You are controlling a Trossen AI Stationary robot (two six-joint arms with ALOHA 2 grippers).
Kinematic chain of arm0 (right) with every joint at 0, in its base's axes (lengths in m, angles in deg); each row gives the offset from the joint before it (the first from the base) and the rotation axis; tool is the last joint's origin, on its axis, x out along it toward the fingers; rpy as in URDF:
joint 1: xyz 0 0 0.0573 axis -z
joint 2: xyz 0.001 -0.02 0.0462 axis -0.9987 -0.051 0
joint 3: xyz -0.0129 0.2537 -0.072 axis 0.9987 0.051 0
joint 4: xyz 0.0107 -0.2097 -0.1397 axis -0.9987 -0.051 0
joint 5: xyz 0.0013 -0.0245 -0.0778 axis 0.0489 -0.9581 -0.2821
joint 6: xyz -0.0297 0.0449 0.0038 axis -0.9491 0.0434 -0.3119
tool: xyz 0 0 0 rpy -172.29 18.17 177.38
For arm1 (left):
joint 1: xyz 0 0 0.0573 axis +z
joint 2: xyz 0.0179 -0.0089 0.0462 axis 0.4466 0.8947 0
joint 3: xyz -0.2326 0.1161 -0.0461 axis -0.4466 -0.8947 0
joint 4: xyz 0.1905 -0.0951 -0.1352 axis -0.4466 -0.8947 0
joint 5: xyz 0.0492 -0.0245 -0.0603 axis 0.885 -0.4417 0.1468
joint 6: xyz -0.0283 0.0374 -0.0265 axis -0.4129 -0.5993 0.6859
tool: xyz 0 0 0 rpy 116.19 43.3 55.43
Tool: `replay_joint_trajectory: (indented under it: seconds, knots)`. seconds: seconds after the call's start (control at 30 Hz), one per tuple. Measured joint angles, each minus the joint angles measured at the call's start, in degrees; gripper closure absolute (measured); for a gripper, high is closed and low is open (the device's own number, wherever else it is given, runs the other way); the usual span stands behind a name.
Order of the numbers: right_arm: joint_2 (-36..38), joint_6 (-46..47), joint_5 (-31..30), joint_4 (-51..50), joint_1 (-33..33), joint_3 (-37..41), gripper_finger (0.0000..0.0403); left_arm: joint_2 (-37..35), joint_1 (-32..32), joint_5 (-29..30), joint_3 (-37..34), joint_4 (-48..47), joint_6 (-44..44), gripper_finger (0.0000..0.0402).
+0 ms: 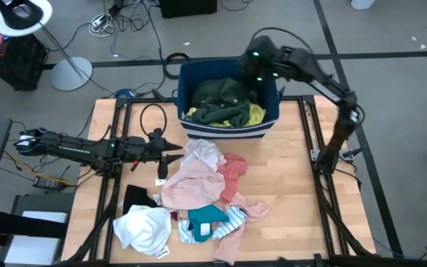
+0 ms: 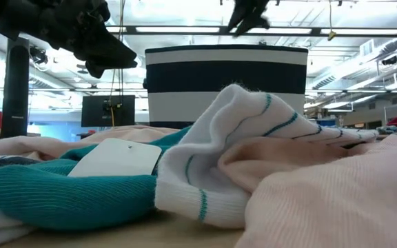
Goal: Sort clothes
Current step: Put the bottom light pink boxer into the blue laundry bin
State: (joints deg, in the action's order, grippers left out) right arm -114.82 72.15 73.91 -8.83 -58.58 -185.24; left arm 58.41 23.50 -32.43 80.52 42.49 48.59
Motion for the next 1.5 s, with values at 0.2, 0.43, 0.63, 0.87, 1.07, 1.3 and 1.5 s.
replay_joint_trajectory:
  seconds: [0.2, 0.43, 0.63, 0.87, 1.07, 1.3, 1.5]
  knots:
    - [8.94, -0.26, -6.3, -1.96, -6.65, 4.39, 0.0236, 0.0, 0.0, 0.15, 0.0, -2.1, 1.71, 0.0245]
    - [19.7, 3.17, -12.94, -1.08, -14.93, 18.18, 0.0238, 0.02, -0.02, 0.04, 0.0, -3.01, 4.81, 0.0245]
    - [29.34, 7.26, -15.76, 7.05, -21.34, 33.89, 0.0238, 0.02, -0.02, -0.41, 0.0, -3.01, 6.15, 0.0245]
    - [39.2, 9.37, -16.75, 24.34, -29.43, 52.66, 0.0238, 0.02, -0.09, -1.08, 0.0, -2.88, 7.28, 0.0245]
    - [42.29, 9.95, -16.8, 37.9, -34.83, 65.78, 0.0238, 0.02, -0.09, -3.11, 0.0, -2.77, 7.16, 0.0245]
    - [42.39, 12.86, -20.71, 49.07, -37.54, 76.28, 0.0238, 0.02, -2.39, -6.91, 7.03, -17.84, 7.71, 0.0245]
    - [42.39, 15.47, -22.74, 52.78, -37.88, 81.62, 0.0238, 0.0, -8.45, -2.77, 17.62, -36.61, 14.12, 0.0245]
